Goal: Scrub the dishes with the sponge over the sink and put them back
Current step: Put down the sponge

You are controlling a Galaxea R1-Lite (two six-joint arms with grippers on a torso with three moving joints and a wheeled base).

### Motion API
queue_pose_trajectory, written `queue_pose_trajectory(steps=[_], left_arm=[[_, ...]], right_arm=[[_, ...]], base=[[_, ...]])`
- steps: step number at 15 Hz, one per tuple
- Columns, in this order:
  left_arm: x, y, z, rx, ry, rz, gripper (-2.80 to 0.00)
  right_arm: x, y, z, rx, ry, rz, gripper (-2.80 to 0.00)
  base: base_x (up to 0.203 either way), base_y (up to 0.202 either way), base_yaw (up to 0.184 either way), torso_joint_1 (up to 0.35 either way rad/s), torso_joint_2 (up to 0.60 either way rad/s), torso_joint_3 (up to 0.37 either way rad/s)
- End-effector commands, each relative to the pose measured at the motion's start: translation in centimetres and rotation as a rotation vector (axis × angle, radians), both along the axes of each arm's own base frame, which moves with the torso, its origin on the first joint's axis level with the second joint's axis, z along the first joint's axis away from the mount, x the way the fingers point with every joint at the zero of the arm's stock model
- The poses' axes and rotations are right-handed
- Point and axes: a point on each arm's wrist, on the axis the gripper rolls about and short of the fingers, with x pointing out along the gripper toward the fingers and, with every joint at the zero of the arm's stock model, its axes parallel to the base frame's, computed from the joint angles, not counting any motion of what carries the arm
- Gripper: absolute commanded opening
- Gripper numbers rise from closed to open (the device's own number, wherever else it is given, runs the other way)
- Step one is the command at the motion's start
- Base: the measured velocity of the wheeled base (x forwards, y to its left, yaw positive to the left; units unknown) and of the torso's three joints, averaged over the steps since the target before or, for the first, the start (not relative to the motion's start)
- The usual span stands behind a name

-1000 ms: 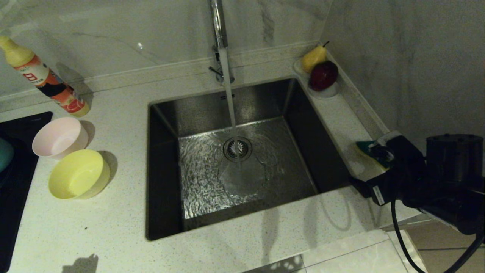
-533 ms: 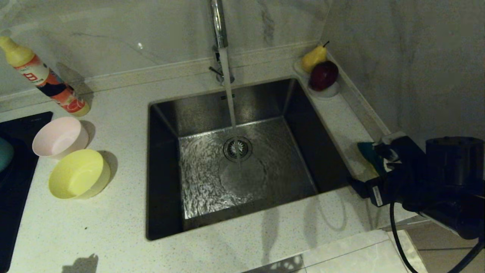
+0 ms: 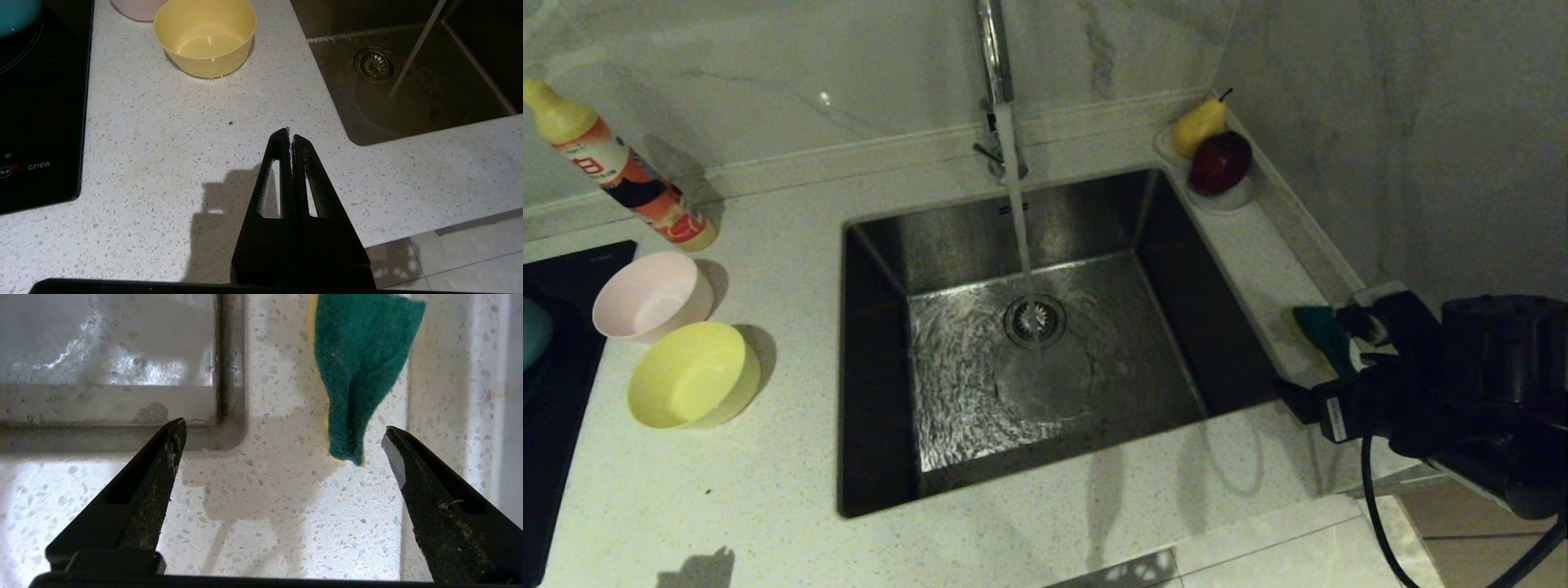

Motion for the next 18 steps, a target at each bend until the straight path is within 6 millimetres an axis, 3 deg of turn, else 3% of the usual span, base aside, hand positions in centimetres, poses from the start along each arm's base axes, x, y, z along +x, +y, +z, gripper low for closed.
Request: queue_pose_trajectory(steps=[1, 4, 5, 11, 18], left_arm=[[0.3, 0.0, -1.1, 0.001, 0.036, 0.0, -2.8], [0.3, 0.0, -1.1, 0.001, 0.037, 0.0, -2.8], [0.3, 0.0, -1.1, 0.001, 0.036, 0.0, -2.8], [0.3, 0.0, -1.1, 0.001, 0.036, 0.0, -2.8], [0.3, 0.0, -1.1, 0.001, 0.036, 0.0, -2.8]], right_arm=[[0.4, -0.2, 0.0, 0.016, 0.001, -0.019, 0.0], [0.5, -0.4, 1.1, 0.052, -0.037, -0.04, 0.0], [0.4, -0.4, 1.3, 0.058, -0.044, -0.041, -2.8], [0.0, -0.1, 1.1, 0.075, -0.041, -0.032, -2.8], [0.4, -1.4, 1.2, 0.058, -0.054, -0.129, -2.8]], base=[[0.0, 0.0, 0.0, 0.0, 0.0, 0.0], [0.0, 0.0, 0.0, 0.0, 0.0, 0.0], [0.0, 0.0, 0.0, 0.0, 0.0, 0.0], [0.0, 0.0, 0.0, 0.0, 0.0, 0.0], [0.0, 0.0, 0.0, 0.0, 0.0, 0.0]])
